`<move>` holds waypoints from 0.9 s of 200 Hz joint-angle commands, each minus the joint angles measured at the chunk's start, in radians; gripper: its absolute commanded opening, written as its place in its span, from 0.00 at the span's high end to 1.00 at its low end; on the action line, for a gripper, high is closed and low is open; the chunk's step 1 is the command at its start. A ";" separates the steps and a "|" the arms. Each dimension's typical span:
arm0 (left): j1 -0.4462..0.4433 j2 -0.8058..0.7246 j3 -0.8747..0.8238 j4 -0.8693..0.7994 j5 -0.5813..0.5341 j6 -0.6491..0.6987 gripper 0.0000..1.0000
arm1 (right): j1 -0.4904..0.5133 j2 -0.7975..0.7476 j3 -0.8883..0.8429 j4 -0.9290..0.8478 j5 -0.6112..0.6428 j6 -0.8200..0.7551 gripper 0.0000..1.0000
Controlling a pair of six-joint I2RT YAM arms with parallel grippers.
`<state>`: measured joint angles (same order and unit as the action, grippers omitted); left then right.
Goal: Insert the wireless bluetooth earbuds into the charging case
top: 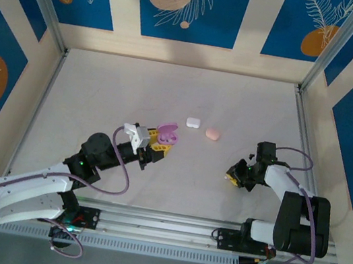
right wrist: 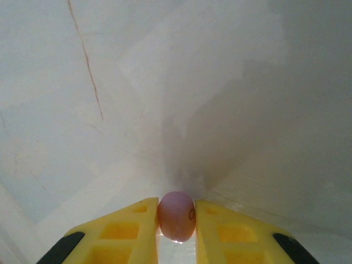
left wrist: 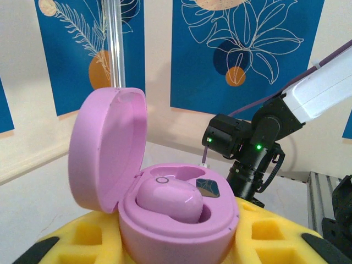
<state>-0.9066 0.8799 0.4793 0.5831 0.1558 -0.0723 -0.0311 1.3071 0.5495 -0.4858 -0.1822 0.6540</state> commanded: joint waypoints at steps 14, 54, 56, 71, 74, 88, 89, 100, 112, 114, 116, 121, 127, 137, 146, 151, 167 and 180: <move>-0.011 0.000 0.013 0.005 0.003 0.000 0.68 | 0.026 -0.062 0.030 -0.022 -0.074 0.000 0.78; -0.011 0.025 0.019 -0.031 0.003 0.016 0.68 | 0.120 -0.187 0.112 -0.083 -0.078 0.026 0.78; -0.011 0.026 0.019 -0.031 0.004 0.017 0.68 | 0.125 -0.192 0.118 -0.087 -0.078 0.027 0.78; -0.011 0.037 0.019 -0.032 0.002 0.021 0.68 | 0.160 -0.227 0.161 -0.115 -0.070 0.031 0.78; -0.011 0.040 0.019 -0.034 0.003 0.022 0.69 | 0.165 -0.233 0.171 -0.121 -0.070 0.032 0.78; -0.011 0.049 0.018 -0.032 0.005 0.026 0.68 | 0.202 -0.252 0.215 -0.145 -0.065 0.029 0.79; -0.011 0.051 0.019 -0.032 0.005 0.026 0.68 | 0.205 -0.254 0.218 -0.146 -0.065 0.029 0.79; -0.011 0.057 0.019 -0.034 0.008 0.030 0.68 | 0.234 -0.262 0.254 -0.163 -0.070 0.020 0.78; -0.011 0.062 0.019 -0.035 0.011 0.037 0.68 | 0.269 -0.267 0.298 -0.183 -0.066 0.007 0.78; -0.011 0.064 0.019 -0.035 0.011 0.037 0.68 | 0.276 -0.267 0.306 -0.186 -0.066 0.004 0.78; -0.011 0.065 0.019 -0.035 0.011 0.038 0.68 | 0.280 -0.267 0.313 -0.189 -0.066 0.002 0.78; -0.011 0.065 0.019 -0.037 0.013 0.040 0.68 | 0.298 -0.267 0.333 -0.198 -0.062 -0.007 0.78; -0.011 0.067 0.019 -0.039 0.013 0.043 0.68 | 0.319 -0.267 0.357 -0.209 -0.058 -0.014 0.78; -0.011 0.068 0.019 -0.041 0.014 0.048 0.68 | 0.354 -0.267 0.394 -0.223 -0.053 -0.033 0.79; -0.011 0.070 0.020 -0.046 0.014 0.054 0.68 | 0.389 -0.269 0.430 -0.235 -0.040 -0.045 0.78; -0.011 0.070 0.021 -0.050 0.015 0.055 0.68 | 0.408 -0.270 0.449 -0.240 -0.037 -0.054 0.78; -0.011 0.071 0.025 -0.065 0.017 0.063 0.68 | 0.470 -0.272 0.503 -0.258 -0.001 -0.075 0.78; -0.012 0.069 0.027 -0.071 0.018 0.065 0.68 | 0.511 -0.273 0.542 -0.269 0.019 -0.090 0.78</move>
<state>-0.9066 0.9470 0.4793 0.5262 0.1562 -0.0345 0.4160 1.0546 1.0199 -0.6926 -0.2031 0.6167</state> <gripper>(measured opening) 0.332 0.217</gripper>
